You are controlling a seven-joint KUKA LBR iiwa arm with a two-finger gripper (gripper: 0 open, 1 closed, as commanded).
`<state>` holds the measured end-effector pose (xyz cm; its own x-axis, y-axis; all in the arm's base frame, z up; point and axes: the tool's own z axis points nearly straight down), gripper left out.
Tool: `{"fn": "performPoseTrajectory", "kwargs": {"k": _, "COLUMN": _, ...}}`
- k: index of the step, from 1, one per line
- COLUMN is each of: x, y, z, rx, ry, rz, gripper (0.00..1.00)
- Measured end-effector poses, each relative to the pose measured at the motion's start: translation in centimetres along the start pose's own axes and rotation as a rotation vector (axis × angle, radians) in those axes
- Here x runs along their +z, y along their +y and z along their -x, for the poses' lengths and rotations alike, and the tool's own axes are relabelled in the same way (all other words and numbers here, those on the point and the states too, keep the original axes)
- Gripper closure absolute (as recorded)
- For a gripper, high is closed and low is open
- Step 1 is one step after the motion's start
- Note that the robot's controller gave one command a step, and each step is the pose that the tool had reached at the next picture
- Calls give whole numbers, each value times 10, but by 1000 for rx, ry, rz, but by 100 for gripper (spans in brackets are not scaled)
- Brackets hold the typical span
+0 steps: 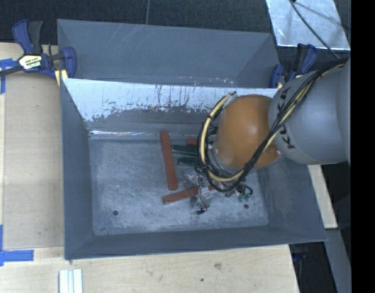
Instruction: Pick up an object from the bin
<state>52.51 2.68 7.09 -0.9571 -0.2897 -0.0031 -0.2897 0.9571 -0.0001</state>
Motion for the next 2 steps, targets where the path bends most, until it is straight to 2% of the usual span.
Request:
{"fn": "performPoseTrajectory", "kwargs": {"k": 1, "x": 0, "y": -34, "z": 21, "rx": -229, "ry": -1, "rz": -1, "gripper": 100}}
{"fn": "performPoseTrajectory", "kwargs": {"k": 2, "x": -156, "y": -35, "z": 26, "rx": -549, "ry": -6, "rz": -4, "gripper": 100}}
